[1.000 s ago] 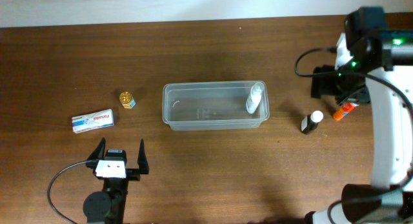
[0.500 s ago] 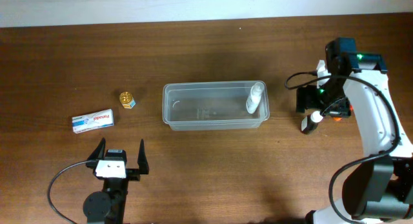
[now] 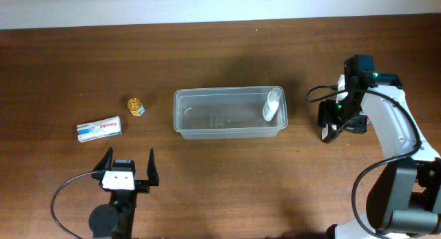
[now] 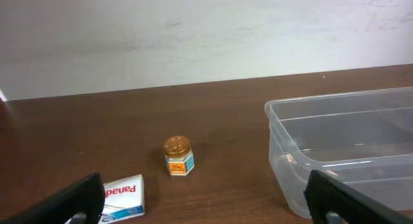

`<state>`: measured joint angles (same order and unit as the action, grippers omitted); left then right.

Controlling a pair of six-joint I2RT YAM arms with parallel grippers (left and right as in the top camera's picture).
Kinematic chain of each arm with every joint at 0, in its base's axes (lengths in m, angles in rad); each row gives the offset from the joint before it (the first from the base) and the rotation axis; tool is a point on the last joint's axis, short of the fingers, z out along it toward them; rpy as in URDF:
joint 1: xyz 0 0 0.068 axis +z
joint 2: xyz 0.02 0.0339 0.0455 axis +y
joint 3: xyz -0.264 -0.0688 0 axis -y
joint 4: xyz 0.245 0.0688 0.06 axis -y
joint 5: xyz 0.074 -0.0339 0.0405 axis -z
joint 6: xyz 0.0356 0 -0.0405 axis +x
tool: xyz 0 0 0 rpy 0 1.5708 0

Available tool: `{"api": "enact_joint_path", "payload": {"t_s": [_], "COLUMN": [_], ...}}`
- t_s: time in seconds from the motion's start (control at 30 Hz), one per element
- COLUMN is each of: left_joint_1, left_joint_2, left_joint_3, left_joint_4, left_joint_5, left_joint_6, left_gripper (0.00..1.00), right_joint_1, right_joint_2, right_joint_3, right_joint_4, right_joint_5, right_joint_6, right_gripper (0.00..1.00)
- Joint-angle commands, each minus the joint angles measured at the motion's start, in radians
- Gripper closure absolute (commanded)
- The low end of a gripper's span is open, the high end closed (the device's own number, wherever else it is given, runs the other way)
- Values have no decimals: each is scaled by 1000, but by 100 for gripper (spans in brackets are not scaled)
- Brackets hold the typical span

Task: Pack container
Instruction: 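Lower the right gripper onto the black white-capped bottle and grasp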

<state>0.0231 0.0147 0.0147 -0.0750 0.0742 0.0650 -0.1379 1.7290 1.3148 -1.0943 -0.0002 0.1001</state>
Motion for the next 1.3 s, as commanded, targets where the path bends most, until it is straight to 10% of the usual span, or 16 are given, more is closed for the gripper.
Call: {"api": "enact_joint_path", "payload": {"t_s": [0.0,1.27], "left_joint_1": [6,6], "left_joint_2": [-9,-9], "left_joint_3": [-6,-6], "left_joint_4": [-1,-1], "left_joint_5": [-3,-3], "left_joint_6": [19,19], "left_gripper": [1,1], "right_joint_1": [-8,-7], "right_joint_2": [-3,48], "right_joint_3": [-16,-62], "right_joint_4": [7,108], "right_joint_5": [35,38], "right_joint_6": [22,36], "right_gripper": [28,68]}}
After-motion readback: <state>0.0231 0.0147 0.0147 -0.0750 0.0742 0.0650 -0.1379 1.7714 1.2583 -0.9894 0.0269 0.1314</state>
